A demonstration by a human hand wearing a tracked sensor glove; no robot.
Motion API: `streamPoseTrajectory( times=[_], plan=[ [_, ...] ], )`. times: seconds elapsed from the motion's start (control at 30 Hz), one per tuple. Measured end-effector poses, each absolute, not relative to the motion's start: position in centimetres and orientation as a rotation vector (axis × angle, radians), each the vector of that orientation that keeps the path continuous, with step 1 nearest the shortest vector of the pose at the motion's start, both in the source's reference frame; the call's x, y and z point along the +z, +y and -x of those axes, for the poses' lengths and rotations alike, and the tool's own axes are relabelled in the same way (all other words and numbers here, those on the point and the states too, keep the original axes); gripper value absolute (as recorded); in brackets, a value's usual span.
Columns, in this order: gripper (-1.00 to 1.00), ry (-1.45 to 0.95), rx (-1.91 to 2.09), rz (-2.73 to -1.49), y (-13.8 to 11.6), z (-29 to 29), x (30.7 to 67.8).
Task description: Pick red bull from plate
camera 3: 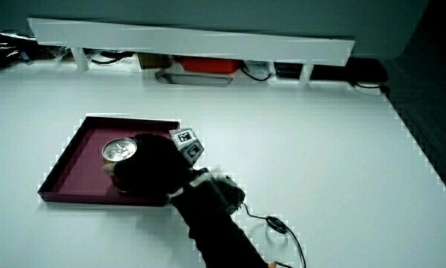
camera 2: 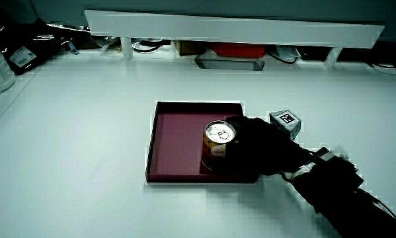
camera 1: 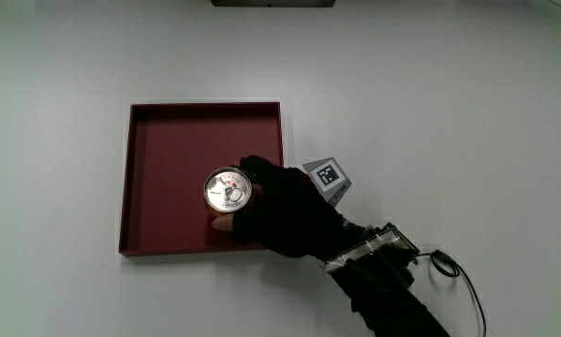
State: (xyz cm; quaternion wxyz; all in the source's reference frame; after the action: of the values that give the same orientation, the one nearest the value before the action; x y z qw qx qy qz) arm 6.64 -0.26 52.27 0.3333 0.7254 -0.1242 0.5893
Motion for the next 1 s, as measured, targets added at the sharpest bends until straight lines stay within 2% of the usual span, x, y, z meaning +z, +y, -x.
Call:
streamPoseTrajectory(
  times=[0.33, 0.57, 0.83, 1.0],
  plan=[
    [1.0, -0.333, 1.599, -1.897, 0.0, -6.9, 52.4],
    [1.0, -0.333, 1.678, -1.861, -0.1, -7.5, 51.9],
    [1.0, -0.39, 1.723, -1.861, -0.5, -9.2, 47.9],
    [1.0, -0.408, 1.713, -1.909, -0.1, -10.9, 46.0]
  ],
)
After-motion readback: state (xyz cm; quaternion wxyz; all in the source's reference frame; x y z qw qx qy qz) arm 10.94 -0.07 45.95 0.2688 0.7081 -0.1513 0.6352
